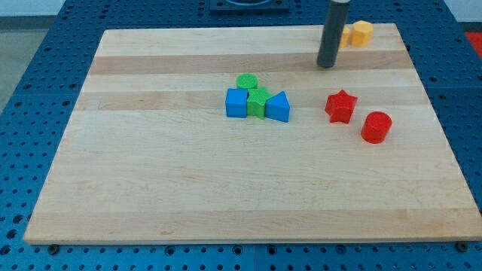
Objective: Move the arm to the left of the blue cube
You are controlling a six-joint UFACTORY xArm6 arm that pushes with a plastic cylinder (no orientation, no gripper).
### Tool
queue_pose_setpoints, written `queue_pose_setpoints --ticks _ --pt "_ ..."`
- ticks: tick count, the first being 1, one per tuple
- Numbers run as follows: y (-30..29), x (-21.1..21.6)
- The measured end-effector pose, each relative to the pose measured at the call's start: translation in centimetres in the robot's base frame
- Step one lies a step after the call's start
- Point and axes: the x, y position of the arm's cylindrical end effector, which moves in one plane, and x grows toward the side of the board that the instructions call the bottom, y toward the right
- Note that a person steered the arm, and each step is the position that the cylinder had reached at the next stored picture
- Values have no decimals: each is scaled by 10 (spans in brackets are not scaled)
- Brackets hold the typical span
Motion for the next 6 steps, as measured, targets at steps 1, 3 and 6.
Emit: queue_pose_setpoints --ticks 1,3,6 --pt "-35 4" --pt "-119 4" --pt "-220 68"
